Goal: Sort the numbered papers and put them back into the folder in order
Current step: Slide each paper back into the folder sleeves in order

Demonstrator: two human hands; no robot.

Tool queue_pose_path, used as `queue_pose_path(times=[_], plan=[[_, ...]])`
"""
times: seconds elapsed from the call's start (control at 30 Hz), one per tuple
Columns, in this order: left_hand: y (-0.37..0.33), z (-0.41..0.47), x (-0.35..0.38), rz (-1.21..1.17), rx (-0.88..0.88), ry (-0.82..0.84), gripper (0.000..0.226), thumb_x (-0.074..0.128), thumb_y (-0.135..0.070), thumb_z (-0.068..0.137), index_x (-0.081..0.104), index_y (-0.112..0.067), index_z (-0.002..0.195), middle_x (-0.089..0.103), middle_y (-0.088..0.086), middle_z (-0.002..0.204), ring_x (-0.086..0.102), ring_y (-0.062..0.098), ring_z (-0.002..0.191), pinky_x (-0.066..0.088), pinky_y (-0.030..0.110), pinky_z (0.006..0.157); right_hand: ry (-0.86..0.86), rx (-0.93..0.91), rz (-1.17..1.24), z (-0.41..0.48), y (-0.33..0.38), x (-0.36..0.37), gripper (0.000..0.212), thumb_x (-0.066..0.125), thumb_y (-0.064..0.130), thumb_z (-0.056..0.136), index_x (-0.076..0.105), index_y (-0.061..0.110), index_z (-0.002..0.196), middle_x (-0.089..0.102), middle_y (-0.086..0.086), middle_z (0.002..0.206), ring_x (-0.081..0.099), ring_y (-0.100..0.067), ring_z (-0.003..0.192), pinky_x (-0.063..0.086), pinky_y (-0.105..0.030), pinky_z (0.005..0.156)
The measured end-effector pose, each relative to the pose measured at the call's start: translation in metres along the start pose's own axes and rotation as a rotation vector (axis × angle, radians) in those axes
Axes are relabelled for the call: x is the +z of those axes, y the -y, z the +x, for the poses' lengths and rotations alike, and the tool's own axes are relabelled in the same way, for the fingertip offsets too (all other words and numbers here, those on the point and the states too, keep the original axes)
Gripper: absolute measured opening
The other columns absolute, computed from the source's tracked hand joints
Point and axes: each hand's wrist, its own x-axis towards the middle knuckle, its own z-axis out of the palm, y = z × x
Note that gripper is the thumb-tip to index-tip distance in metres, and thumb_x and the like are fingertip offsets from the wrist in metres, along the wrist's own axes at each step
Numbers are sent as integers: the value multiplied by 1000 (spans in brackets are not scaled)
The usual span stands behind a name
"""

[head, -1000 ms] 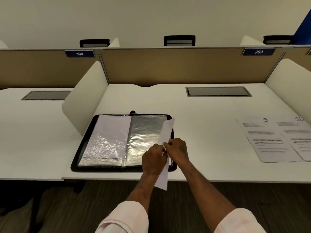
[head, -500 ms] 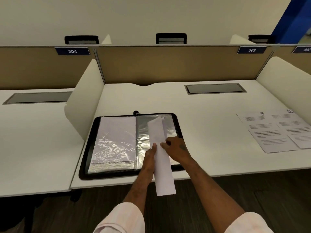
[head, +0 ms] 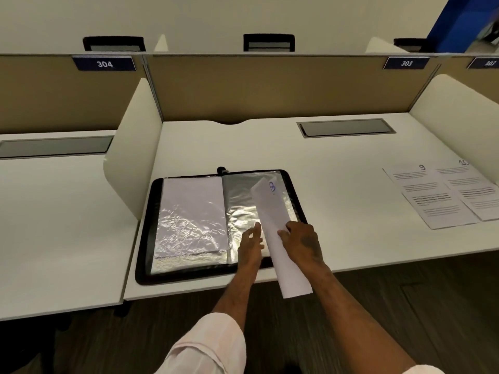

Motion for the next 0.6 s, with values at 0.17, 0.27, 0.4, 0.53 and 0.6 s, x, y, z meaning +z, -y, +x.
queue_pose_path(times=[0.17, 0.27, 0.4, 0.53, 0.6], plan=[[12, 22, -41, 1081, 306, 64, 65, 76, -52, 77, 56, -18, 129, 53, 1, 124, 51, 20, 117, 44, 32, 95, -24, 22, -124, 9, -17, -16, 26, 48, 32, 100, 63, 12, 92, 66, -4, 97, 63, -16, 83, 41, -21, 69], [8, 27, -45, 1401, 398, 155, 60, 76, -52, 75, 57, -20, 121, 49, 2, 122, 46, 20, 116, 46, 38, 92, -18, 38, -151, 14, -22, -16, 29, 46, 30, 100, 65, 8, 102, 67, -6, 104, 64, -19, 89, 40, -20, 70], [7, 31, -40, 1491, 477, 131, 37, 72, -42, 83, 65, -20, 112, 56, 1, 113, 56, 21, 107, 48, 36, 82, -29, 13, -172, 13, -24, -14, 28, 45, 30, 100, 63, 8, 99, 67, -8, 105, 64, -19, 89, 41, -21, 70], [4, 29, -39, 1568, 562, 139, 22, 51, -23, 96, 71, -18, 105, 61, 3, 106, 62, 26, 102, 51, 37, 80, -76, -6, -159, 9, -20, -19, 33, 42, 26, 101, 56, 10, 127, 61, -10, 118, 61, -25, 104, 49, -31, 88], [4, 33, -40, 1510, 545, 154, 24, 49, -24, 97, 71, -19, 104, 63, 3, 108, 61, 25, 103, 51, 37, 80, -98, 6, -134, 8, -19, -21, 35, 43, 24, 101, 52, 12, 132, 59, -10, 120, 61, -26, 104, 51, -34, 90]])
